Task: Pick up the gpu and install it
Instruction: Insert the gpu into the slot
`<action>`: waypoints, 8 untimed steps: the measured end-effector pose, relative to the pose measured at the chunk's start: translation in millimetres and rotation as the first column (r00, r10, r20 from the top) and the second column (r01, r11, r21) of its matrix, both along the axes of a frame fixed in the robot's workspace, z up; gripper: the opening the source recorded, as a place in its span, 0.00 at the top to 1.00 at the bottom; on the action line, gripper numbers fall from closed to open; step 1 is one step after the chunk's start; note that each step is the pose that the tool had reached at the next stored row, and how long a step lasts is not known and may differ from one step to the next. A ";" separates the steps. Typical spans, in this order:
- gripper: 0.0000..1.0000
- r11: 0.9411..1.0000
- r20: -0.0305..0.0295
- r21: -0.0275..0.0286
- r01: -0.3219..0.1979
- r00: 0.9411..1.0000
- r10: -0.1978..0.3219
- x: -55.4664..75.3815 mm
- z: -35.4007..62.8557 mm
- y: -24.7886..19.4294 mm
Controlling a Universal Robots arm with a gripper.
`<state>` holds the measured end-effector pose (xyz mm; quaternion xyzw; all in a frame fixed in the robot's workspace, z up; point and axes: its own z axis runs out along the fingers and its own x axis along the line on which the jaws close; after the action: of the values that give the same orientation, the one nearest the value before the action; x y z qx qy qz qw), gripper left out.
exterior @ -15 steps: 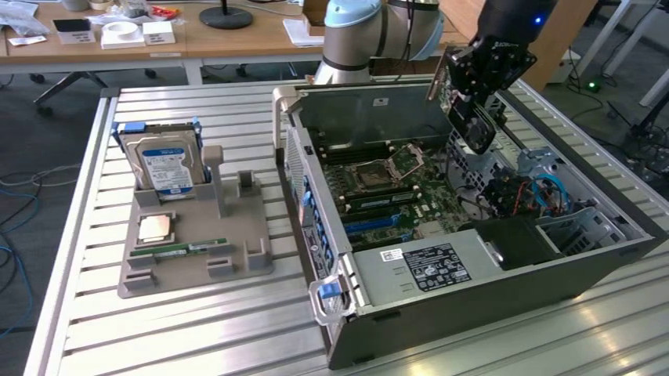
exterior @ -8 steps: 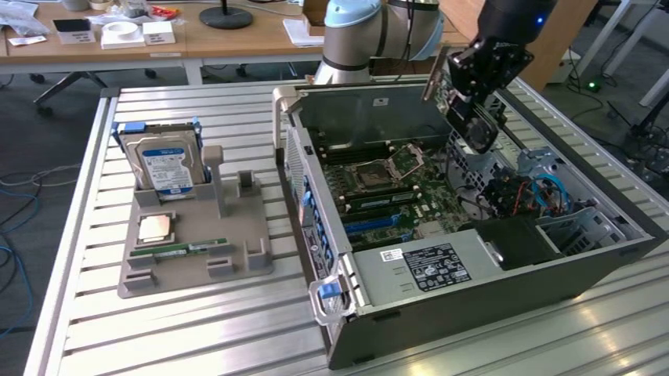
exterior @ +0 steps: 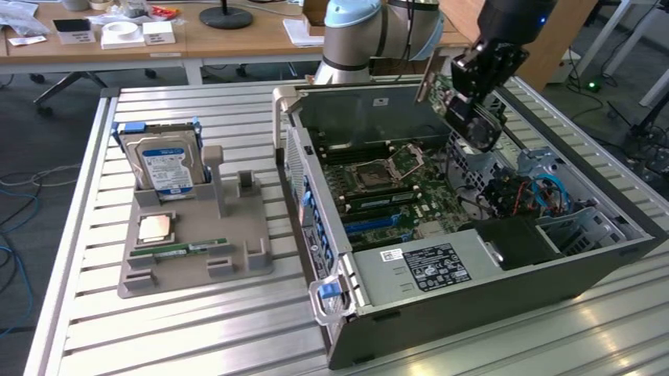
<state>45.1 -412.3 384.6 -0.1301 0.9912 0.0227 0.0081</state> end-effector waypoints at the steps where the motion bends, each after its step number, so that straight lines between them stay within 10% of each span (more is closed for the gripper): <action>1: 0.74 1.000 0.000 0.000 -0.018 1.000 0.018 0.0 0.0 0.0; 8: 0.74 0.989 0.000 0.000 -0.146 0.989 0.146 0.0 -0.3 0.0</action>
<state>45.1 -412.3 384.3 -0.2020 0.9791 0.0232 0.0064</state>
